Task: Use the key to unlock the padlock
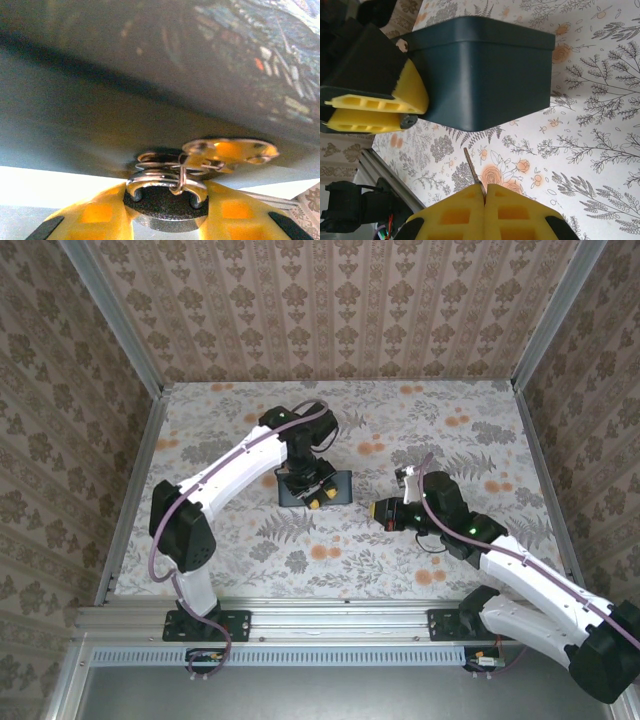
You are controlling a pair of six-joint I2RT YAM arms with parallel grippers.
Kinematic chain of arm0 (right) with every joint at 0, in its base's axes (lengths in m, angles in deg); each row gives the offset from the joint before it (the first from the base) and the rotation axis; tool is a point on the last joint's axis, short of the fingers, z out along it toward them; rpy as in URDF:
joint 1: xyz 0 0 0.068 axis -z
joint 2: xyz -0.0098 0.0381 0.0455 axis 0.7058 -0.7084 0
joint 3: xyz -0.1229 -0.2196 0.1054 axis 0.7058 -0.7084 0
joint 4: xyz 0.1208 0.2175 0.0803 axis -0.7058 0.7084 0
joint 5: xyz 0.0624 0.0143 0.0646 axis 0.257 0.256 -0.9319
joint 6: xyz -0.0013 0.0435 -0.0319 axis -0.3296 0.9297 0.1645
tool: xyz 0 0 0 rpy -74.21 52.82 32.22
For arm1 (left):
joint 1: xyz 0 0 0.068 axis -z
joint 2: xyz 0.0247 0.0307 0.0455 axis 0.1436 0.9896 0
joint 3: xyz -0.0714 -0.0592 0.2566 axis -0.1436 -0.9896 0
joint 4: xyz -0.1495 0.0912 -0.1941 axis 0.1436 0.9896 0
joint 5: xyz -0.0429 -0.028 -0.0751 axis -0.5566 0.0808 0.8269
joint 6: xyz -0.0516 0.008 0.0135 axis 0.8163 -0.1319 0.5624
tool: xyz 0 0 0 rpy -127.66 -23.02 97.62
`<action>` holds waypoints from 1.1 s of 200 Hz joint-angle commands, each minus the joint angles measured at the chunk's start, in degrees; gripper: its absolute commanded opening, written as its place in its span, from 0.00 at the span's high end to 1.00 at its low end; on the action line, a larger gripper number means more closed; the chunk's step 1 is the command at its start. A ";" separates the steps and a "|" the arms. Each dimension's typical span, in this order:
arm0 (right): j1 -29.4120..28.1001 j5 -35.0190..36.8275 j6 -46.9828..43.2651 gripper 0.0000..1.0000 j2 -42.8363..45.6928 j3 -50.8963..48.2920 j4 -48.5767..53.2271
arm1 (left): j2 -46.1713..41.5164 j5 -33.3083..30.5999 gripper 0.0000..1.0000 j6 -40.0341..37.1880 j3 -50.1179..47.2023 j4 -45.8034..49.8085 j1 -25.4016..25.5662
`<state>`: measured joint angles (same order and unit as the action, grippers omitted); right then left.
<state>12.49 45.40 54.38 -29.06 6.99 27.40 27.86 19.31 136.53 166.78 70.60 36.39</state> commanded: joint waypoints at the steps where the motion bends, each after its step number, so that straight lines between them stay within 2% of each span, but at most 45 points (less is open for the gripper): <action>1: 0.32 -2.22 -1.34 1.00 -1.37 2.14 0.21 | 2.28 1.76 0.86 0.73 1.96 3.26 -0.17; 23: -0.06 -3.85 0.94 1.00 -2.36 1.18 -5.00 | 4.17 2.01 0.86 0.87 4.22 3.18 -0.34; 40: -0.92 -3.12 4.42 1.00 -2.30 -2.12 -12.74 | 4.11 2.95 0.86 2.80 3.58 -1.36 -0.30; 76: -3.43 1.19 8.03 1.00 -2.48 -5.98 -20.90 | -1.08 2.89 0.86 10.54 -6.13 -13.75 -0.03; 119: -5.45 3.12 10.18 1.00 -4.03 -7.17 -22.31 | -6.82 1.71 0.85 18.20 -16.82 -26.61 -0.97; 142: -6.06 2.86 10.36 1.00 -6.77 -6.05 -21.61 | -7.75 2.45 0.86 19.37 -18.72 -28.24 -1.40; 220: -7.65 6.08 11.92 1.00 -11.30 -7.80 -28.30 | -8.86 4.22 0.86 18.18 -19.28 -28.13 -3.08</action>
<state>5.23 49.38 65.49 -38.96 -0.49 2.49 21.37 22.02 153.84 147.70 43.67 33.54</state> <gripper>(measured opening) 0.061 0.296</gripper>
